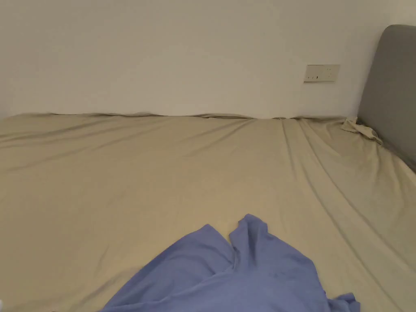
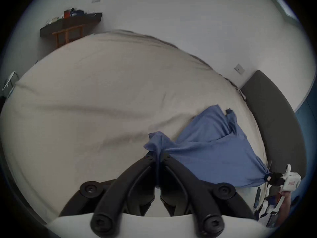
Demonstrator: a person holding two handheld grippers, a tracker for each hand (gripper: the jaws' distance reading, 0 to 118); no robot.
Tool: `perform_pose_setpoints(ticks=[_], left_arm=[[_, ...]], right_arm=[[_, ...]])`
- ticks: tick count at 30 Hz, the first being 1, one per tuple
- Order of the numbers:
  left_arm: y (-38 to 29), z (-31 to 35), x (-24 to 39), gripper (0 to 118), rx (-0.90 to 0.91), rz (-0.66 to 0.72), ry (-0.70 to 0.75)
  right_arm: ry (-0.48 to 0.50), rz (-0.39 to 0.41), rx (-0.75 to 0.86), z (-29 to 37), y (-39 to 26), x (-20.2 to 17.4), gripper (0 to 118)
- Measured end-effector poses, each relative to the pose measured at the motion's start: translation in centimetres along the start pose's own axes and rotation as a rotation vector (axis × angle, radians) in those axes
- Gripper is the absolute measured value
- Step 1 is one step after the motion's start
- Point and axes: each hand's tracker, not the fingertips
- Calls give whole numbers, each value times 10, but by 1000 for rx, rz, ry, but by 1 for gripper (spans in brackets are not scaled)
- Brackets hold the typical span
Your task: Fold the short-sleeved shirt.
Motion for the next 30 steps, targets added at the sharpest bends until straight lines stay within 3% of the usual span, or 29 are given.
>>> perform_pose_setpoints(ticks=[1,4,6,8,13,14,15,16,17,18,20,23,27,30], left_arm=[[-6,-4,-4,2,-8,15,10],[-23,-19,-13,2,-79,-30,84],[-29,-27,-24,2,-109,-26,110],[-33,-33,-35,2,-133,-31,127],[-36,-35,-27,5,-115,-33,147],[-35,-32,-22,24,-114,-46,153],[-31,-25,-17,72,-103,-54,158],[-28,-11,-9,118,-62,-45,173],[-25,6,-5,118,17,-21,175],[-21,44,-1,117,199,12,117],[-24,82,6,118,279,44,83],[-48,121,22,118,345,15,104],[-90,119,50,118,151,-135,229],[-117,115,51,78,184,-111,151]], right_arm=[[18,-12,-34,-7,-2,0,16],[-80,34,-77,-30,-11,-6,16],[-72,7,-86,-40,-16,-3,16],[-109,73,-95,-48,-23,-4,16],[-110,69,-89,-65,-31,-1,18],[-113,74,-89,-63,-28,-3,27],[-107,95,-99,-57,-23,-4,43],[-85,140,-126,-47,-16,-6,82],[-67,144,-118,-34,-10,-8,107],[-61,132,-13,-11,-4,-12,118],[-38,164,186,39,6,-23,118],[-55,218,360,94,8,-48,118],[-74,232,520,120,-21,-88,117],[71,179,466,116,-40,-106,63]])
